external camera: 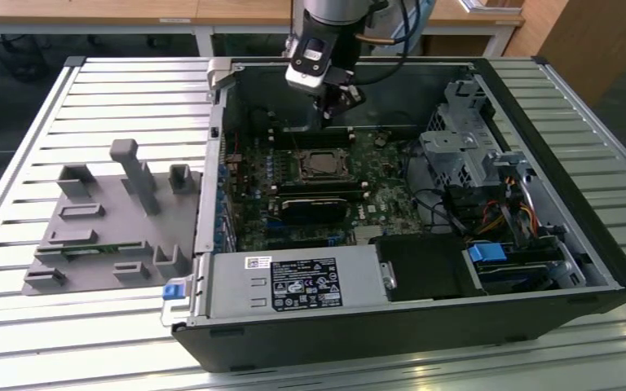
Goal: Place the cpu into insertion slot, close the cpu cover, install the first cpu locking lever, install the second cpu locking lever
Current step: 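Install the first cpu locking lever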
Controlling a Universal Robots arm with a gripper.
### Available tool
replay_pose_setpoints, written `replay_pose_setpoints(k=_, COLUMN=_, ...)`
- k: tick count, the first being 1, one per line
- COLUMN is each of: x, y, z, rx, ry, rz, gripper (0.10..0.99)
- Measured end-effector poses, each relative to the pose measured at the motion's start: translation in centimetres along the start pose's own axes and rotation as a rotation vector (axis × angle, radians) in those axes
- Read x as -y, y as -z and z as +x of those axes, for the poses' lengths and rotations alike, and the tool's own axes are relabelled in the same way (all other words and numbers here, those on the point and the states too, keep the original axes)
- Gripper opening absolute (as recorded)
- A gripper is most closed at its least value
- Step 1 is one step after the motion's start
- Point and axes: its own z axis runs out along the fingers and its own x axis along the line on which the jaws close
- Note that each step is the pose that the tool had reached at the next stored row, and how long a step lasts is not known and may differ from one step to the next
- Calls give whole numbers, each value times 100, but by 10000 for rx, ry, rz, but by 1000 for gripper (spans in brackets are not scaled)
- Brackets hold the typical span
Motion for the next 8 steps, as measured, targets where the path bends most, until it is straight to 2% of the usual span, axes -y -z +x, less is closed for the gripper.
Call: replay_pose_setpoints(k=8, x=0, y=-3, z=0, rx=-35, ry=1295, rz=36, gripper=106)
